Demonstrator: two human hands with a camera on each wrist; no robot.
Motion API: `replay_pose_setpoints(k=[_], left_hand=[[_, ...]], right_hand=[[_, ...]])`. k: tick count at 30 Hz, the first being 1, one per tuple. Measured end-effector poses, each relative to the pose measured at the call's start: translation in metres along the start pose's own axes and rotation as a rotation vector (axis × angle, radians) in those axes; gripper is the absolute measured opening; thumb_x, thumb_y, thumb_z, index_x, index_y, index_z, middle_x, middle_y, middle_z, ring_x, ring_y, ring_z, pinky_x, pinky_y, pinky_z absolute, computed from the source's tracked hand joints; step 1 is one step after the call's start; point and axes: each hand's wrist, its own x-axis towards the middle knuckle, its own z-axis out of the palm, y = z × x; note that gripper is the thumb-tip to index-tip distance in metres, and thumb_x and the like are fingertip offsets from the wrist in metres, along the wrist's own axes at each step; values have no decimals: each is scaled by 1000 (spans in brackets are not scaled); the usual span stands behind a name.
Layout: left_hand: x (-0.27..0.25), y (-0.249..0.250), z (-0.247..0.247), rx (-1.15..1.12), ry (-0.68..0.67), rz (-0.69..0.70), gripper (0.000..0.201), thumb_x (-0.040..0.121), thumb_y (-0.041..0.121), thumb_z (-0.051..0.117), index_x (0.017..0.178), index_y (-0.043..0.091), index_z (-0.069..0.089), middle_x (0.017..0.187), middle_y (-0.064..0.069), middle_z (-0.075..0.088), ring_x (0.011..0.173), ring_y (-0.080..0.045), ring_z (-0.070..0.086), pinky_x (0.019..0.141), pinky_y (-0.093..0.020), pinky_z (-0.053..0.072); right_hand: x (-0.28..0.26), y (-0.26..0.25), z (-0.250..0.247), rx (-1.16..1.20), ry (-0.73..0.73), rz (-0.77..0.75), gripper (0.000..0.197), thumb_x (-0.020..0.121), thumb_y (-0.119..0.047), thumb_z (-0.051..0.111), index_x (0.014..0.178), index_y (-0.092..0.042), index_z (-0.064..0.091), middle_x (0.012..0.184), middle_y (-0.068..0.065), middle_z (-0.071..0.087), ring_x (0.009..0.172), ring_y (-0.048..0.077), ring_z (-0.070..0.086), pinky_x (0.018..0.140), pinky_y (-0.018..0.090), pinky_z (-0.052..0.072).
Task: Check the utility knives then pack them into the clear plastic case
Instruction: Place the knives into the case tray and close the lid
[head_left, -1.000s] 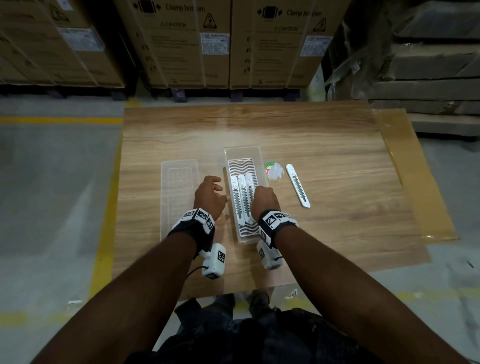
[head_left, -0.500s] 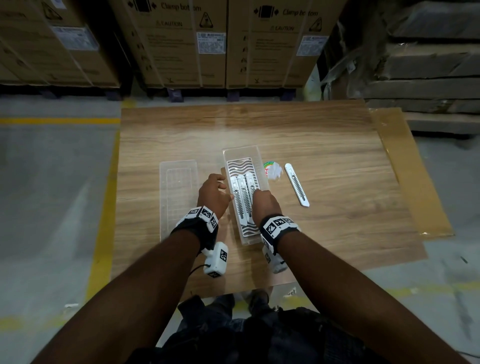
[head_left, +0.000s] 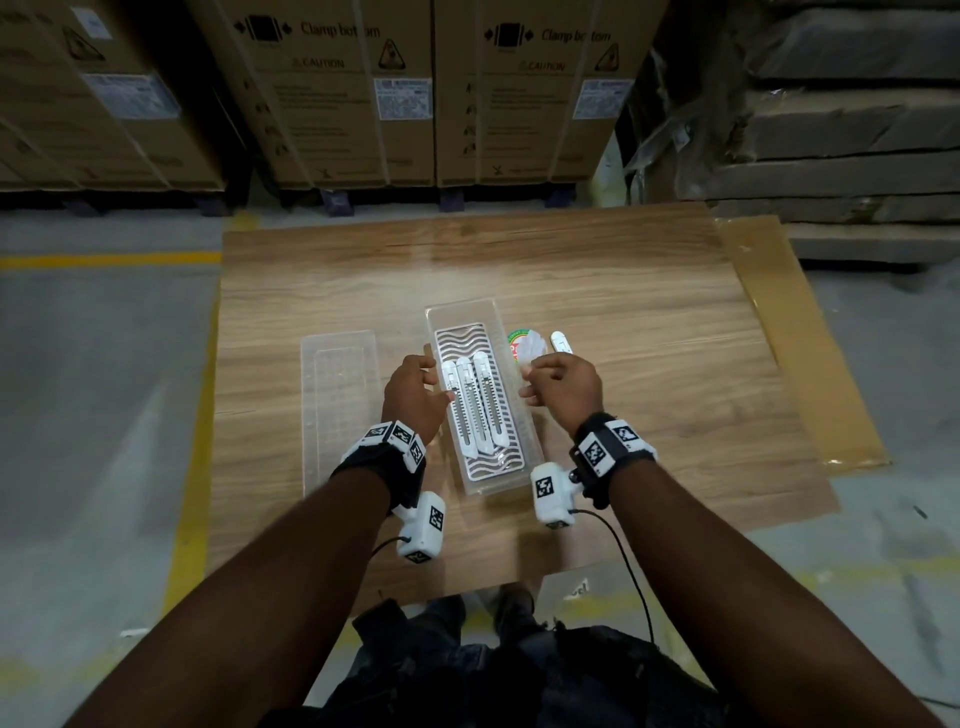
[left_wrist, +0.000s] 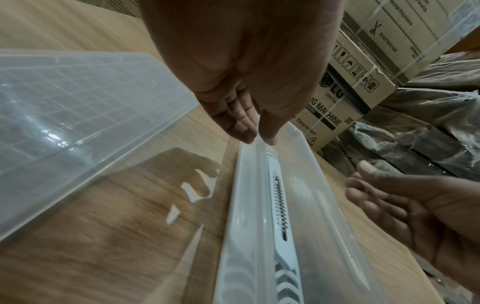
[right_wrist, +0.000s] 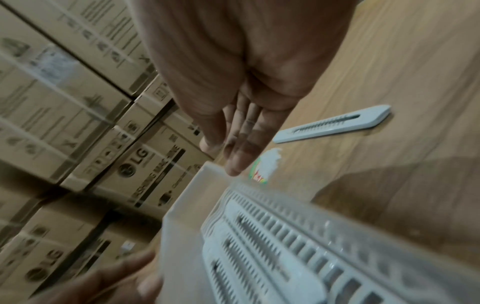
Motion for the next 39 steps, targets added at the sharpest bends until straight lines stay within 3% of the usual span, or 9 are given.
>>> replay_pose_setpoints(k=[7, 11, 14, 20, 24, 29, 35, 39], left_hand=[[2, 2, 6, 22, 15, -39, 54, 79, 17, 77, 126, 13, 50, 102, -2, 62, 87, -21, 64, 75, -27, 45], [2, 1, 6, 39, 21, -40, 54, 79, 17, 76, 126, 13, 50, 100, -1, 61, 84, -20, 63, 75, -31, 49], [2, 2, 7, 57, 31, -35, 54, 79, 18, 76, 126, 12, 50, 98, 0, 60, 84, -21, 63, 78, -33, 51], [-4, 3, 10, 66, 55, -26, 54, 82, 20, 74, 129, 15, 48, 104, 0, 60, 81, -20, 63, 78, -35, 53], [-8, 2, 12, 63, 70, 0, 52, 86, 21, 69, 131, 14, 46, 107, -1, 59, 78, -16, 61, 75, -34, 52], [-4, 2, 5, 56, 127, 16, 43, 88, 19, 62, 128, 17, 47, 107, -1, 57, 78, -17, 62, 73, -43, 57], [-3, 12, 3, 59, 162, 51, 37, 90, 16, 59, 126, 15, 49, 106, -2, 59, 77, -12, 58, 74, -31, 50], [-6, 16, 7, 63, 150, 88, 34, 90, 16, 60, 123, 13, 52, 104, -3, 61, 78, -15, 59, 75, -29, 47]], right_hand=[[36, 29, -45, -36, 132, 101, 20, 83, -15, 76, 92, 1, 68, 75, 19, 72, 58, 25, 68, 58, 33, 58], [49, 36, -58, -302, 212, 48, 23, 80, -28, 78, 91, -9, 72, 82, 2, 72, 74, 15, 66, 70, 25, 50], [55, 40, -59, -449, 191, 35, 26, 80, -28, 78, 96, -10, 70, 93, 5, 72, 80, 17, 61, 71, 22, 42], [63, 46, -51, -706, 103, 30, 36, 79, -25, 76, 108, -8, 63, 114, 16, 59, 107, 34, 58, 86, 35, 47], [65, 51, -49, -717, 104, 11, 39, 77, -26, 79, 106, -9, 60, 111, 15, 58, 104, 33, 58, 84, 35, 46], [68, 47, -49, -677, 63, 34, 36, 77, -27, 78, 100, -6, 62, 106, 15, 65, 101, 31, 61, 78, 33, 46], [61, 37, -43, -592, -4, 55, 28, 76, -26, 75, 97, -10, 66, 102, 10, 71, 99, 27, 64, 77, 27, 46], [44, 22, -27, -477, -44, 10, 29, 76, -28, 78, 96, -12, 64, 93, 3, 70, 85, 19, 63, 69, 23, 43]])
